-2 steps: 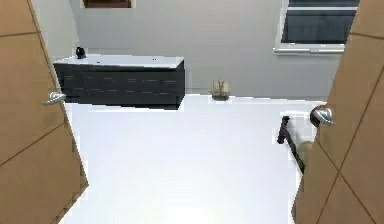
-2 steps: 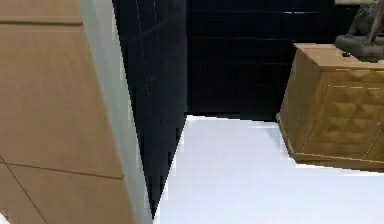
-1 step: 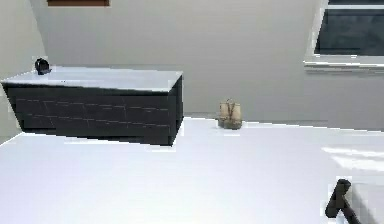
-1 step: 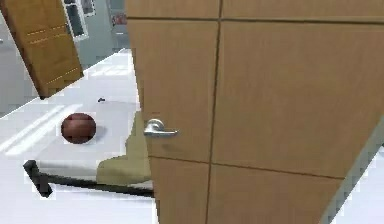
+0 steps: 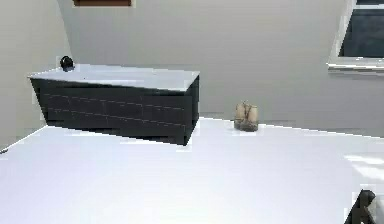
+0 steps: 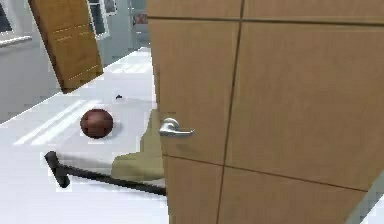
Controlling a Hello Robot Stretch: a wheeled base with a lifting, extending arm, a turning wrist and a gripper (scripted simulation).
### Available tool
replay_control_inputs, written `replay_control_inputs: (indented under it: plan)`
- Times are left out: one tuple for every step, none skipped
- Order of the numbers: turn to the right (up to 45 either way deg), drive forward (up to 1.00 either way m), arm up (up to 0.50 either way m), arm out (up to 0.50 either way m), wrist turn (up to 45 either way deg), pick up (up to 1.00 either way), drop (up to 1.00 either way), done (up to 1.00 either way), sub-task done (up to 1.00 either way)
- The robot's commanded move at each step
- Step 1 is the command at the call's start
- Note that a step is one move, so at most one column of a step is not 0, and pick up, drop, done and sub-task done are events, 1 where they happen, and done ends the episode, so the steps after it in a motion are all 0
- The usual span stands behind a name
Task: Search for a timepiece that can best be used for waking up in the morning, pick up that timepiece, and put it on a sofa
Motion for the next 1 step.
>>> replay_control_inputs:
  plan:
    - [0.0, 0.50, 0.00, 0.00, 0.0, 0.00, 0.00, 0.00, 0.00]
